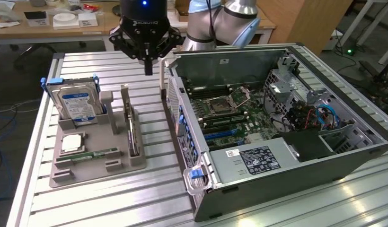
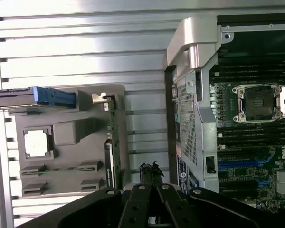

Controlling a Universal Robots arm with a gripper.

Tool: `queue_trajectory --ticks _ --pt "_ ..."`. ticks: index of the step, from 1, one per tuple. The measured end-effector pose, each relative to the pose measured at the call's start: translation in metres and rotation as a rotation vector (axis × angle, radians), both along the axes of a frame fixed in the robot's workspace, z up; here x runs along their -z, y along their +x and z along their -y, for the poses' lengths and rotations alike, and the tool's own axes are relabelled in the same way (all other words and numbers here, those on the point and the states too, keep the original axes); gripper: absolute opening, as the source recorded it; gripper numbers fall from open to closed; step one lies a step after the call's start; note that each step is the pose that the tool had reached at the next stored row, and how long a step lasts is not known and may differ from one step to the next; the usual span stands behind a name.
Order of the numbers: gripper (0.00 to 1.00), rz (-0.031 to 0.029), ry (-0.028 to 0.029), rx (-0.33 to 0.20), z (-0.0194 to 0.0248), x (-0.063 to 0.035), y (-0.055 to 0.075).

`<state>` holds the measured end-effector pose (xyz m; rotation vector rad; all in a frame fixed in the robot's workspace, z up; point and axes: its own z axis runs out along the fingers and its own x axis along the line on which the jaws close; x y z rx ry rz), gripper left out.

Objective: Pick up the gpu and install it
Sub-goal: 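Reach for the gpu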

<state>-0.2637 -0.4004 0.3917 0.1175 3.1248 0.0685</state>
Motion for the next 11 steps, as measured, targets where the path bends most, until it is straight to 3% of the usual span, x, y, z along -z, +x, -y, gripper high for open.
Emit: queue_trajectory --ticks 11 --pt "0.11 0.0 0.0 0.0 0.0001 0.0 -0.022"
